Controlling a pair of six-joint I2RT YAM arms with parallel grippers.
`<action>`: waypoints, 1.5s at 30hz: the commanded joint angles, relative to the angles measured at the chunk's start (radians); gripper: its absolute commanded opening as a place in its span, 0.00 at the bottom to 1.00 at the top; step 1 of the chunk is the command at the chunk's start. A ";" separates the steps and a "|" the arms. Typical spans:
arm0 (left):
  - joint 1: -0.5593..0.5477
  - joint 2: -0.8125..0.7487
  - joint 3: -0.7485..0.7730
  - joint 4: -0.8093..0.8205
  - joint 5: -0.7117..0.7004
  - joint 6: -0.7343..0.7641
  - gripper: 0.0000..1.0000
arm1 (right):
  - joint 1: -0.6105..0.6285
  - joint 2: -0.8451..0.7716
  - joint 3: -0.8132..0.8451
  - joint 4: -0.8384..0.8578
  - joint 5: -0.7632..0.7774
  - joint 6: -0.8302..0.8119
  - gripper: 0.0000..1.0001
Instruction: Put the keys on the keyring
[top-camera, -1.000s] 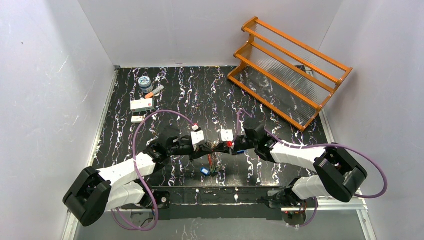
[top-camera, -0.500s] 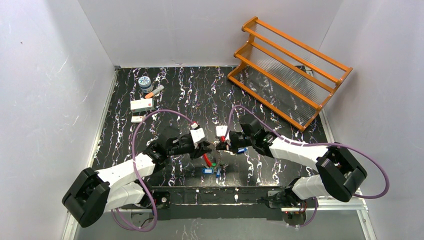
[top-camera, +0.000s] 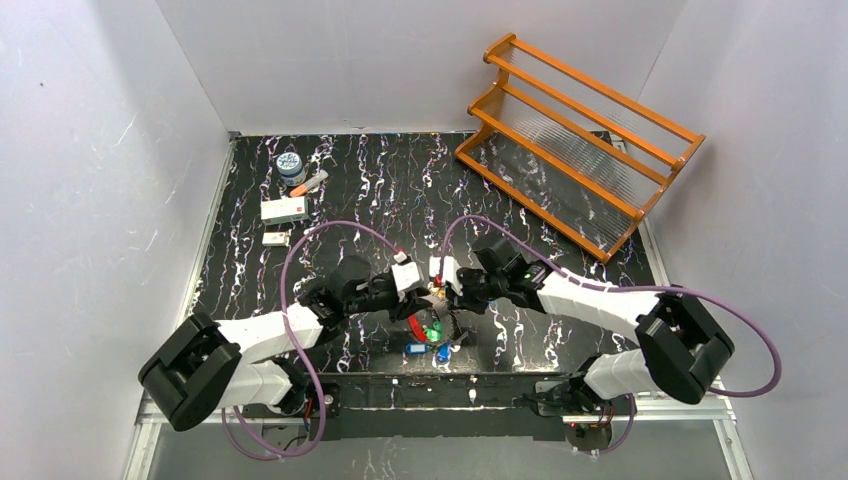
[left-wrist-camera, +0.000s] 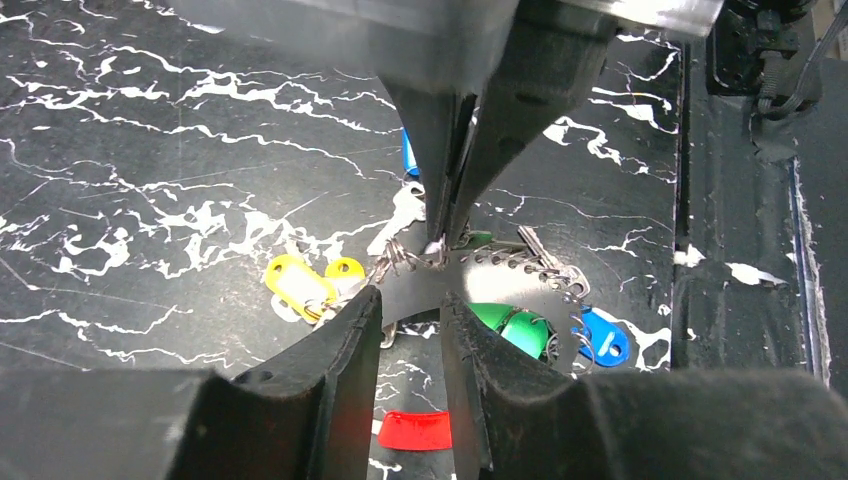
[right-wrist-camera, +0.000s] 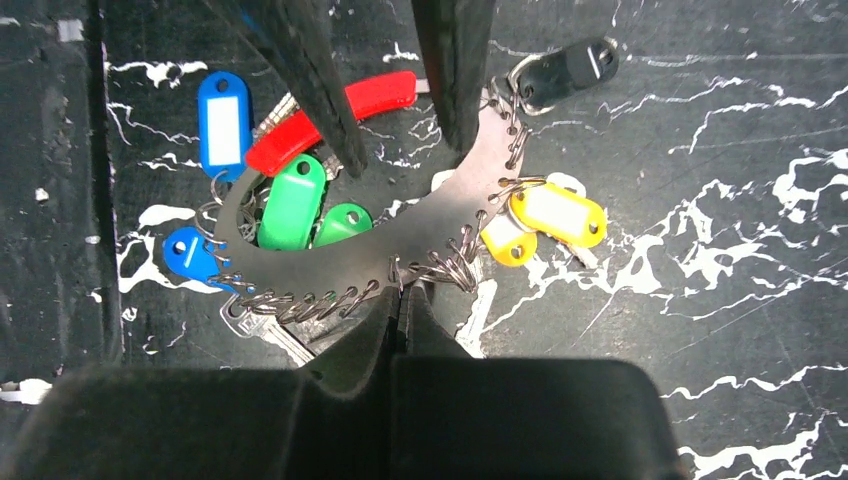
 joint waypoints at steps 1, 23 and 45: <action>-0.025 0.012 -0.025 0.101 0.050 0.004 0.26 | 0.005 -0.083 -0.005 0.066 -0.068 -0.025 0.01; -0.094 0.070 -0.029 0.146 -0.022 0.026 0.12 | 0.006 -0.091 0.012 0.090 -0.143 -0.007 0.01; -0.111 0.032 -0.042 0.169 -0.100 0.014 0.16 | 0.008 -0.091 0.011 0.096 -0.154 0.001 0.01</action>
